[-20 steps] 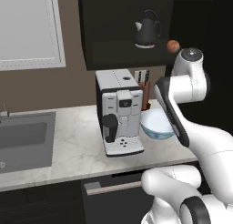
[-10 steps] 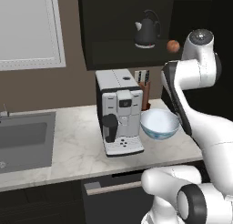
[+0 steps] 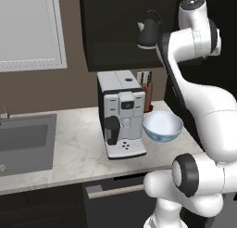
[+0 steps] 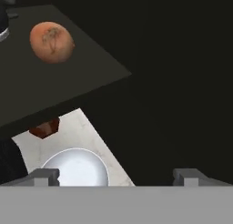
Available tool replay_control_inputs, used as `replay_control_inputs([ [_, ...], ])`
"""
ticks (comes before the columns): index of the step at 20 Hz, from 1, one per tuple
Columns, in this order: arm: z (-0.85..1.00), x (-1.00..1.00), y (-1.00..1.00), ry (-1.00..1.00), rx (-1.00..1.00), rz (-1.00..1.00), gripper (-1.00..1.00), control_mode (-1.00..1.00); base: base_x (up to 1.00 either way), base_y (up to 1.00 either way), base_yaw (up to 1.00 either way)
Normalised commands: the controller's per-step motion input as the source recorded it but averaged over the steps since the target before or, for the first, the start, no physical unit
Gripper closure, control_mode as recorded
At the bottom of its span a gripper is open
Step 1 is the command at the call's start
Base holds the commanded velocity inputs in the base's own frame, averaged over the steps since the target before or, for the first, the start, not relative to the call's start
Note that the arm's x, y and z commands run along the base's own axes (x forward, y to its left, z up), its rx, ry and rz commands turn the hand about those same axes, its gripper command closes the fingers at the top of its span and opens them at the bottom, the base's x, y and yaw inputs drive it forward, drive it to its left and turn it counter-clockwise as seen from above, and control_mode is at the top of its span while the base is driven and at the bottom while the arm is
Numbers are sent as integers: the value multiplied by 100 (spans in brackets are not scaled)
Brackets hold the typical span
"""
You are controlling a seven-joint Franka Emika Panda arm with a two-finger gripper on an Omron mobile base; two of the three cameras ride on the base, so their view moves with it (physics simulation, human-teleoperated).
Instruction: Pick the onion from the cabinet and place it in the bowl. Then pick the bowl and place it in the sink. Then turn on the sink facuet.
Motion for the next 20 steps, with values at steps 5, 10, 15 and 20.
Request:
replay_control_inputs([
  [5, -2, 61, 0, 0, 0, -10, -100, -100, 0, 0, 0],
  [10, -4, 52, 0, 0, 0, -5, -100, -100, 0, 0, 0],
  [15, -1, 57, -5, 1, 0, -1, -100, -100, 0, 0, 0],
  [20, -15, 45, -25, 0, 0, 1, -100, -100, 0, 0, 0],
])
